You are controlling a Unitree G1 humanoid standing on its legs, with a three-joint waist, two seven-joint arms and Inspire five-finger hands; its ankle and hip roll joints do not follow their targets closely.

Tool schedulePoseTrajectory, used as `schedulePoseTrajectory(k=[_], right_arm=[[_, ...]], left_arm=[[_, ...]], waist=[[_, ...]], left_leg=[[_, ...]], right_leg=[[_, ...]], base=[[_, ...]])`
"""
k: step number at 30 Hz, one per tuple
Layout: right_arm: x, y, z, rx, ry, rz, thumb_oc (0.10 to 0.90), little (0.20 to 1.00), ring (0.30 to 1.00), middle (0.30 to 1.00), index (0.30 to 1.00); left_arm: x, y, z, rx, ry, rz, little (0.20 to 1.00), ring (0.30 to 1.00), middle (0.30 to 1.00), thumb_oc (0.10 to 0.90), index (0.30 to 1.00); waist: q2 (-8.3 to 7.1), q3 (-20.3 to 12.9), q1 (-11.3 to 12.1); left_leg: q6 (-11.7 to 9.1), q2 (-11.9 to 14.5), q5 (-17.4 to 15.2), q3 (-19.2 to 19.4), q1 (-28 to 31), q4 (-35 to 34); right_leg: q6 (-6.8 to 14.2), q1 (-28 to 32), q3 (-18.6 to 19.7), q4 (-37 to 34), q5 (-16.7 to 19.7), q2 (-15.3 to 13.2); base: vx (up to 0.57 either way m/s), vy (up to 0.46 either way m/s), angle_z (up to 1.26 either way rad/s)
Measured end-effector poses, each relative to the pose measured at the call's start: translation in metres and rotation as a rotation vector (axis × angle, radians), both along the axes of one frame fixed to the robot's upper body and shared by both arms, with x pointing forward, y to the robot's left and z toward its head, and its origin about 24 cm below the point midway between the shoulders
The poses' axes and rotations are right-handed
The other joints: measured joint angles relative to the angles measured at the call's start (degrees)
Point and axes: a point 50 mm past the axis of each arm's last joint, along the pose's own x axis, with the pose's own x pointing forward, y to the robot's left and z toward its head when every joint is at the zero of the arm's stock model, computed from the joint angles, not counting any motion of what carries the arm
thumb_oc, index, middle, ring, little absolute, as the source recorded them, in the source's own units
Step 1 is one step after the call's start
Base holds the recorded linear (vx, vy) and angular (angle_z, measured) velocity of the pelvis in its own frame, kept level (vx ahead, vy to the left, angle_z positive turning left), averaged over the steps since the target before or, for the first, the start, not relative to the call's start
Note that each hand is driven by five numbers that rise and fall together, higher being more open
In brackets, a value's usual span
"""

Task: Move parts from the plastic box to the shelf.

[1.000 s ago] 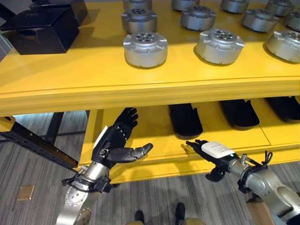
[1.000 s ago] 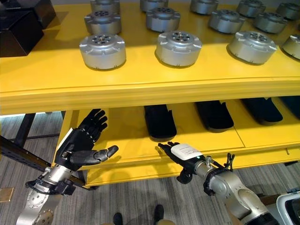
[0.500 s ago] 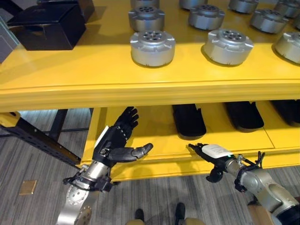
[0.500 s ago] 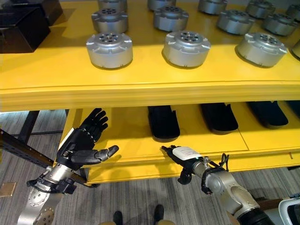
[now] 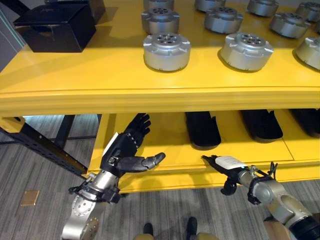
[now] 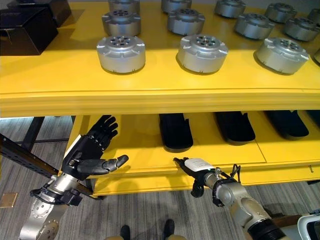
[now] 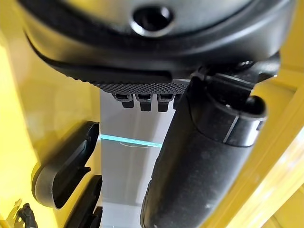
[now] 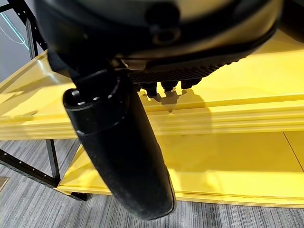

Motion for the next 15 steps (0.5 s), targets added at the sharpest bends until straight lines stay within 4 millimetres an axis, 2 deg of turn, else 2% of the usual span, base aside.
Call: schedulePoseTrajectory(k=[15], right_arm=[[0.014, -0.005, -0.002, -0.019, 0.006, -0.051, 0.900, 1.000, 1.000, 1.000, 1.000]], left_arm=[[0.002, -0.003, 0.000, -0.016, -0.006, -0.005, 1.000, 1.000, 1.000, 0.900, 1.000]], waist=[[-0.05, -0.02, 1.26]], left_leg=[[-0.18, 0.03, 0.14, -1.01, 0.08, 0.25]], right_leg=[[-0.11, 0.65, -0.86, 0.00, -0.02, 0.00]], base=[[0.00, -0.003, 0.02]])
